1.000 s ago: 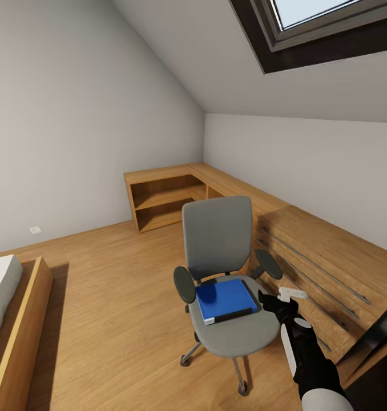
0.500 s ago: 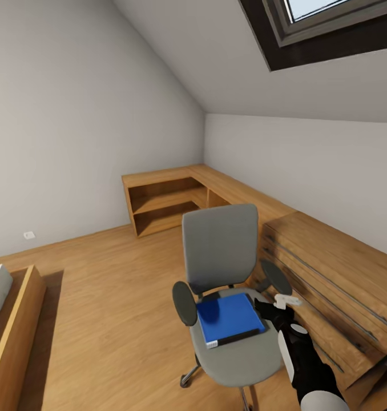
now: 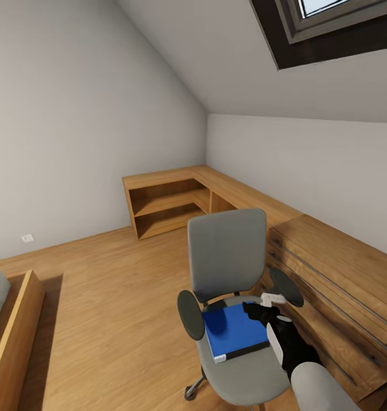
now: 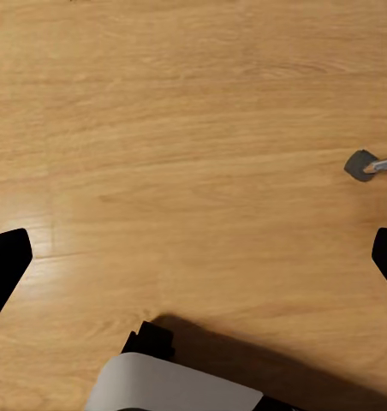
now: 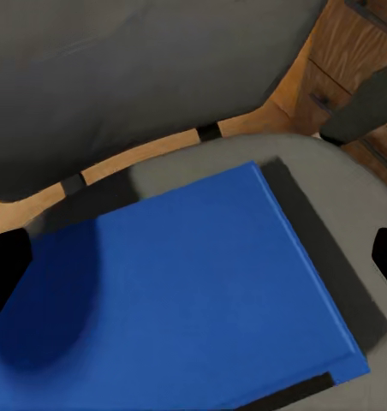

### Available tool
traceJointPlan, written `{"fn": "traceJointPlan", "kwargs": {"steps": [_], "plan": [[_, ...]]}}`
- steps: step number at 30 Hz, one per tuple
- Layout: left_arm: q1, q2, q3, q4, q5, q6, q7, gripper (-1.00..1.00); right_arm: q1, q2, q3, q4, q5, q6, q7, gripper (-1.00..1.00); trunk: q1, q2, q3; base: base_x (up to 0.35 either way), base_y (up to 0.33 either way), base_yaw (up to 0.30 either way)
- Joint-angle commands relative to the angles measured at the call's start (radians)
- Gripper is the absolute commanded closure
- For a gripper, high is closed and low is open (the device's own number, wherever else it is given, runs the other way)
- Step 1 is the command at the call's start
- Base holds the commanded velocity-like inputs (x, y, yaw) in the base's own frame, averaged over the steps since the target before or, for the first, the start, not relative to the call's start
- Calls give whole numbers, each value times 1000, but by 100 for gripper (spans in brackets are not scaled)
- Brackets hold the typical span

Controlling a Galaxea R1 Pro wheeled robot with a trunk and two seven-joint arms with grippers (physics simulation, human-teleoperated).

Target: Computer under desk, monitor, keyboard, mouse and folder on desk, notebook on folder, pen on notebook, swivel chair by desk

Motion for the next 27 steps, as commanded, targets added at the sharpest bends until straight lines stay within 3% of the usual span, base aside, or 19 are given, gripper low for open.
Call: {"fn": "traceJointPlan", "kwargs": {"steps": [1, 9, 13, 27], "plan": [[0, 0, 1, 0, 10, -3, 0, -100, -22, -8, -8, 32, 10, -2, 7, -100, 0, -1, -1, 9, 6, 0], [0, 5, 1, 0, 11, -3, 0, -100, -61, -41, -6, 129, 11, -130, 5, -100, 0, -1, -1, 44, 2, 0], [0, 4, 1, 1, 12, -3, 0, -100, -63, -44, -5, 197, 12, -203, 5, -100, 0, -1, -1, 170, 0, 0], [0, 4, -2, 1, 9, -4, 0, -100, -64, -52, -5, 209, 12, -166, -34, -100, 0, -1, -1, 119, 0, 0]]}}
